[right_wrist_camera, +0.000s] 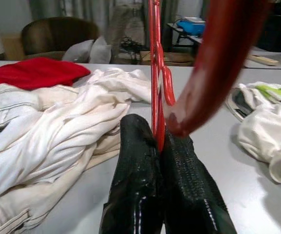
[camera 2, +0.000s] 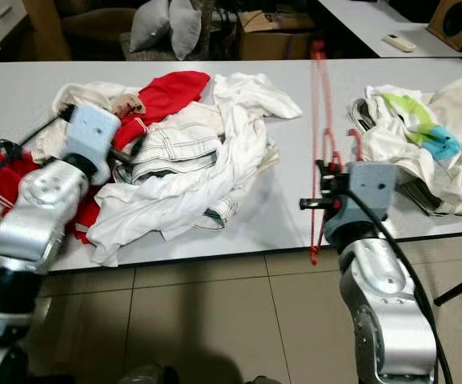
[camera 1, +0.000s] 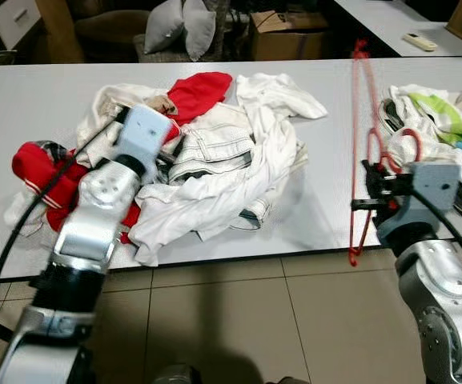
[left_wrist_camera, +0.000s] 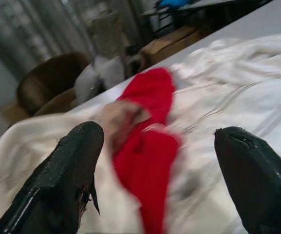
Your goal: Hang hanger
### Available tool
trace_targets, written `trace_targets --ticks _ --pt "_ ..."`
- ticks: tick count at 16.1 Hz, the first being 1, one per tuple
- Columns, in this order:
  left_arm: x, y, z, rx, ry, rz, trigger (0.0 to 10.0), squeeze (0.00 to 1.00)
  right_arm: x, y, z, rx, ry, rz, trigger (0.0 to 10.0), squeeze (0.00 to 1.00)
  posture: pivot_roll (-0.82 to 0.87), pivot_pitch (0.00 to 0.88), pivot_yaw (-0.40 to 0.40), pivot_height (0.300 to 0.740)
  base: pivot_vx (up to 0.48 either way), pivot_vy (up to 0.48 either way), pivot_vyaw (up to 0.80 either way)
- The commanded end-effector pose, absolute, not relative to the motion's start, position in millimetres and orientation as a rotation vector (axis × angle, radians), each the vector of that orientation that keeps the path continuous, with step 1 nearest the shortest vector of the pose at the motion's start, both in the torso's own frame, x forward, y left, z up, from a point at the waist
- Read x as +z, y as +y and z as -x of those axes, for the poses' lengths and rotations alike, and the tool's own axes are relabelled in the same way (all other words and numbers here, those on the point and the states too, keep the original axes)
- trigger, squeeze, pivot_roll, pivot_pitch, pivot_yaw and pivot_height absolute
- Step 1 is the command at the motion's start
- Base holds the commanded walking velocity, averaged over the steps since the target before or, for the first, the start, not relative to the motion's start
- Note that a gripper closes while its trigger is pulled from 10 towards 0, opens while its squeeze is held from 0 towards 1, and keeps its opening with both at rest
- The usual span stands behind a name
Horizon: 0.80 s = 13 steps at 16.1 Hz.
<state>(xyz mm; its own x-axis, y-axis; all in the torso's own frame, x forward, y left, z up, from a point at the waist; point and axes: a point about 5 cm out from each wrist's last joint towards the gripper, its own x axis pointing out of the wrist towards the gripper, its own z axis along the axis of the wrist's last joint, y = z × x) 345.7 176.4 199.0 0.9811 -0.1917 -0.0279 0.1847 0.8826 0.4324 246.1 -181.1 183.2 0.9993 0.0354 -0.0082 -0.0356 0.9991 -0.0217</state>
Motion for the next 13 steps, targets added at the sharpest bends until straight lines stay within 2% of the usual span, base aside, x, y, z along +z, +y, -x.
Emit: trace_targets --ticks 1,2,3,6,13 --pt "201 183 -349 -0.161 -0.009 -0.444 10.0 0.0 183 -181 -245 0.038 0.02 0.031 10.0 0.0 -0.02 0.049 -0.003 0.74 0.0 0.0 0.0" --pt "201 187 -353 -0.145 -0.003 -0.446 7.4 0.0 182 -181 -245 0.037 0.025 0.024 10.0 0.0 -0.02 0.048 -0.008 0.74 0.0 0.0 0.0" --pt "199 190 -360 -0.144 0.021 -0.446 0.0 0.0 182 -179 -247 0.044 0.03 0.012 10.0 0.0 -0.02 0.047 -0.012 0.74 0.0 0.0 0.0" --pt "195 197 -372 -0.113 0.062 -0.379 0.0 0.0 183 -174 -249 0.066 0.027 0.006 10.0 0.0 -0.02 0.044 -0.013 0.74 0.0 0.0 0.0" --pt "185 192 -378 -0.193 0.12 -0.378 0.0 0.0 183 -168 -248 0.09 0.016 0.022 10.0 0.0 -0.03 0.042 -0.015 0.74 0.0 0.0 0.0"
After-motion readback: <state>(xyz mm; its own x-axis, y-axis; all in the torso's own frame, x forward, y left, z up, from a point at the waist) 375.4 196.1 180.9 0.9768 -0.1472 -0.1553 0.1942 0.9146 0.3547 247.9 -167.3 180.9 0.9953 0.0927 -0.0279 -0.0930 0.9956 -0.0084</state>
